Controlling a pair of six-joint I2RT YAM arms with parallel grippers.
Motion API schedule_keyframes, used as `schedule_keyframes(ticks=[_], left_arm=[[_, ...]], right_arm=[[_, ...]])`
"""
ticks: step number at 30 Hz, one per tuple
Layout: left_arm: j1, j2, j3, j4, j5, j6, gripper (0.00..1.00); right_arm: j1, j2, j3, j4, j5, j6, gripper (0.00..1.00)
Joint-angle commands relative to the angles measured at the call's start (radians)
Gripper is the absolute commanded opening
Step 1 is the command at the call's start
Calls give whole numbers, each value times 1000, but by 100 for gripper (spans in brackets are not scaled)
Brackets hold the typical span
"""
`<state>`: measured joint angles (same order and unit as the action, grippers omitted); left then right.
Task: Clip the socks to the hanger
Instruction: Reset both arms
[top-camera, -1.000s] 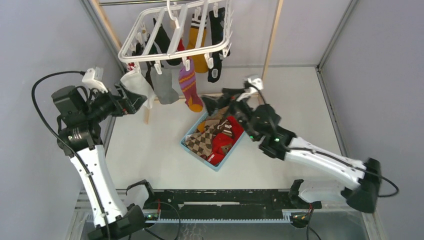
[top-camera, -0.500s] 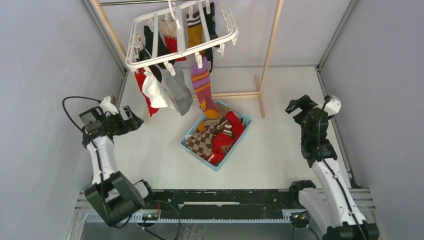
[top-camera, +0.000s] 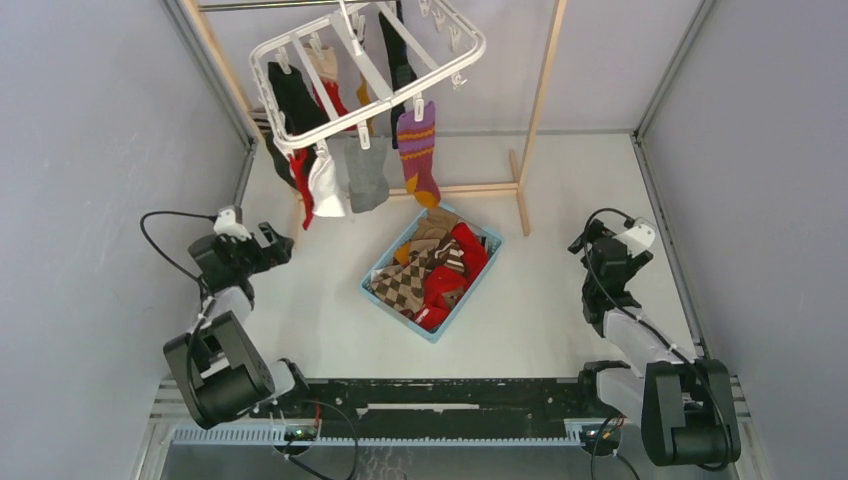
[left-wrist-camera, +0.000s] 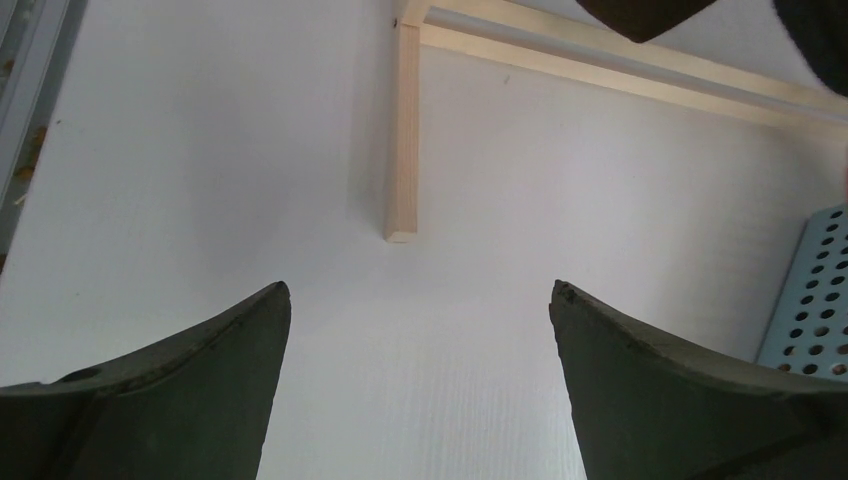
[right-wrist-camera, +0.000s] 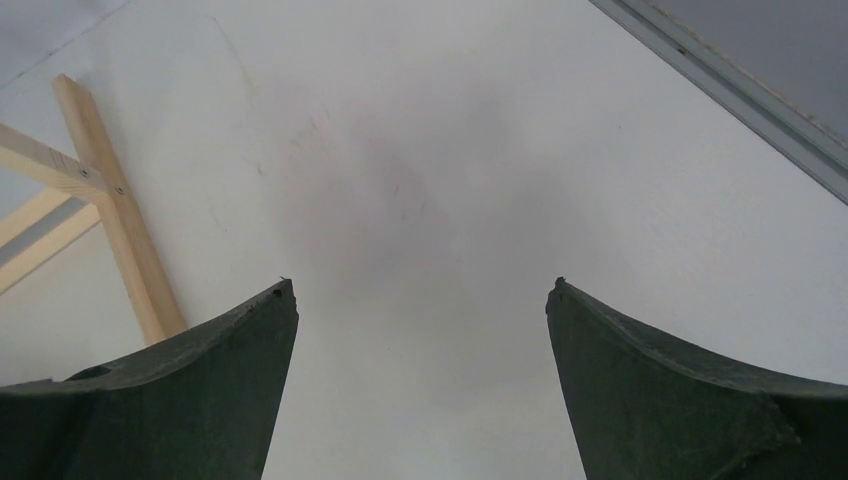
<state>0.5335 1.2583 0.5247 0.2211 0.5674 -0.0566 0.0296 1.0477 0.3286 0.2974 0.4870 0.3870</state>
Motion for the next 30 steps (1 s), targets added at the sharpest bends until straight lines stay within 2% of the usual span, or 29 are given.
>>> schedule_keyframes(ticks=[1, 3, 5, 9, 11, 13, 16, 19, 21, 23, 26, 28, 30], left_arm=[[-39, -70, -119, 340, -60, -43, 100], [-68, -93, -180, 444, -103, -40, 100], [-104, -96, -234, 558, -157, -31, 100], [-162, -90, -197, 474, -229, 18, 100], [-178, -95, -196, 464, -240, 33, 100], [-189, -102, -200, 463, -247, 42, 100], [-202, -112, -206, 465, -265, 34, 100], [-202, -124, -278, 634, -255, -56, 100], [-218, -103, -350, 808, -257, -85, 100], [-238, -32, -389, 983, -253, -95, 100], [-298, -77, -382, 878, -333, -22, 100], [-351, -60, -419, 940, -394, 25, 100], [-407, 25, -469, 1126, -489, 44, 100]], right_arm=[[13, 27, -66, 342, -12, -129, 99], [2, 45, -125, 454, -43, -146, 99], [-10, 37, -135, 471, -79, -155, 99], [-37, 45, -164, 549, -147, -180, 99], [-82, 72, -217, 681, -185, -171, 99], [-122, 171, -264, 867, -234, -155, 99], [-80, 196, -251, 856, -278, -224, 99], [-47, 323, -291, 1095, -237, -262, 99], [-2, 263, -253, 928, -224, -279, 99], [18, 300, -221, 945, -249, -328, 99], [49, 293, -159, 802, -213, -343, 99], [40, 318, -128, 787, -207, -342, 99], [15, 305, -98, 697, -245, -317, 99]])
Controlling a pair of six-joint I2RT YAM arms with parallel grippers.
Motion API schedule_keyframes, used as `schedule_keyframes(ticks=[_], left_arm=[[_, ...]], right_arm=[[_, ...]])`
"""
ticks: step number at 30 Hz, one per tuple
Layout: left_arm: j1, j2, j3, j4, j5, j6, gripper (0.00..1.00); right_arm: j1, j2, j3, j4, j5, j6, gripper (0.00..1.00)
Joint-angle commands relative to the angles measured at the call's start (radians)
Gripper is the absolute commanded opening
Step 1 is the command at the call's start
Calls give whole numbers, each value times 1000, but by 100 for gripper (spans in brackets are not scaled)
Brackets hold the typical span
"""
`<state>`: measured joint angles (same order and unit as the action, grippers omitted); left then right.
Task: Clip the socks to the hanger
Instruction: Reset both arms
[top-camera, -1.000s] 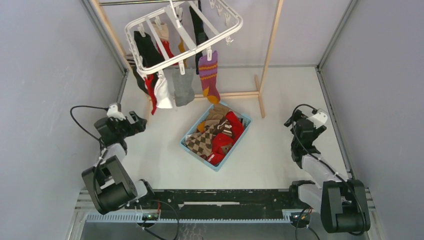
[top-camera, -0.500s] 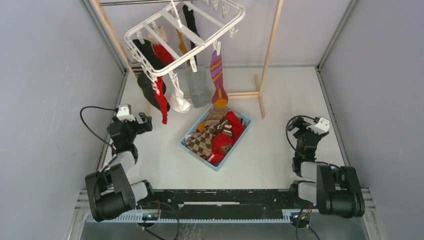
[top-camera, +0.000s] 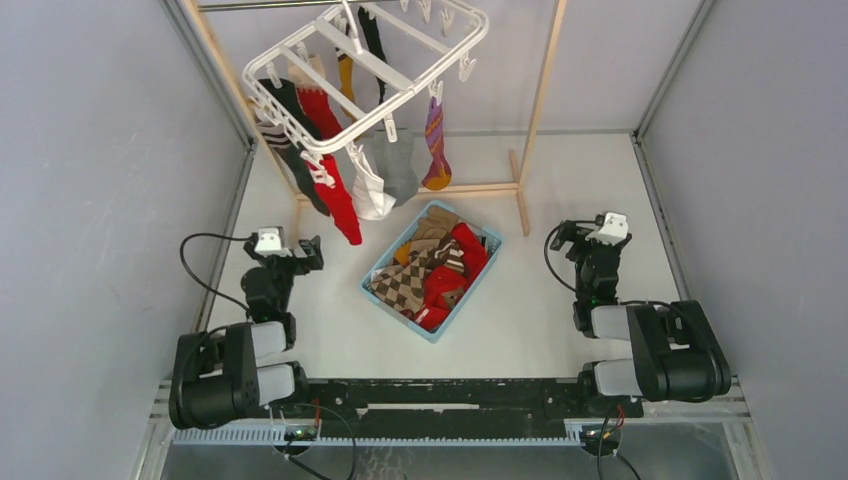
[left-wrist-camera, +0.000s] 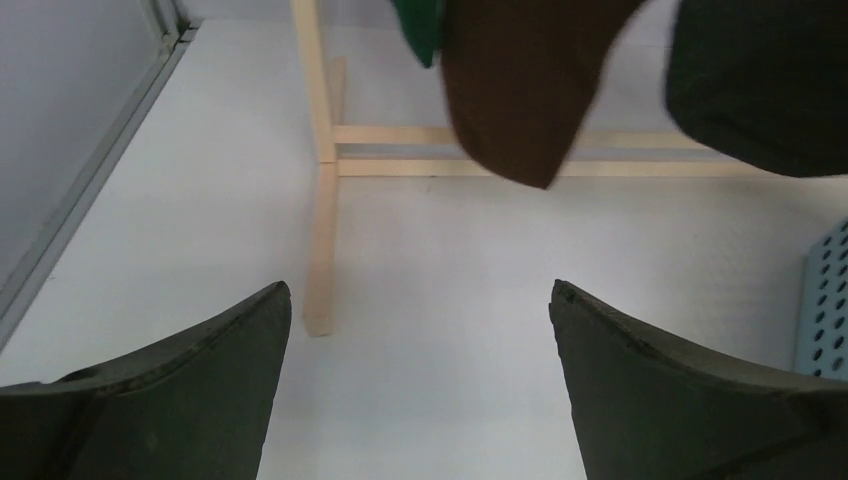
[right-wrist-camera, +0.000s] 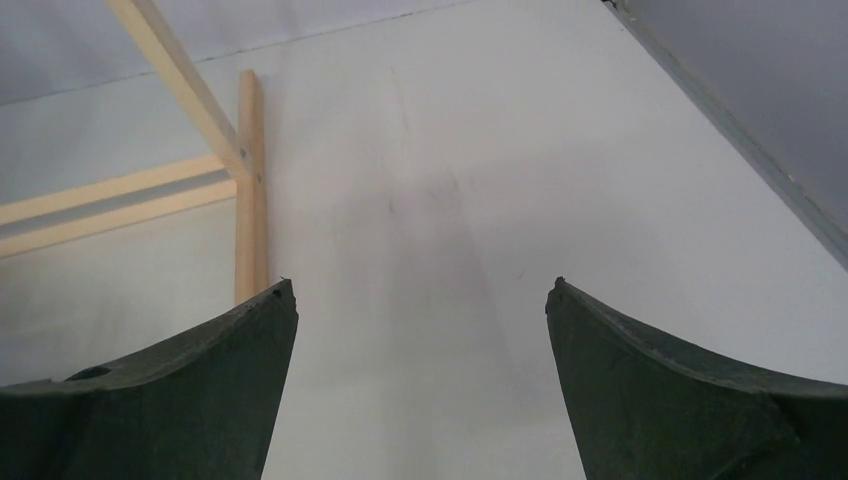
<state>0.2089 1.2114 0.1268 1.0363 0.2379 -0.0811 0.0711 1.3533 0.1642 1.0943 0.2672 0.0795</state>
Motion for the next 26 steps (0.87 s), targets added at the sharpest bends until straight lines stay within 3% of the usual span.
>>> schedule_keyframes(ticks=[1, 3, 4, 26], left_arm=[[-97, 70, -61, 313, -213, 71, 100], [-109, 30, 44, 45, -301, 62, 100], [-122, 46, 70, 12, -328, 60, 100], [-134, 42, 59, 27, -353, 63, 100]], right_arm=[[-40, 5, 72, -100, -44, -6, 99], [-59, 1, 78, -119, -75, 6, 99], [-59, 2, 80, -123, -76, 7, 99], [-57, 1, 82, -126, -75, 4, 99]])
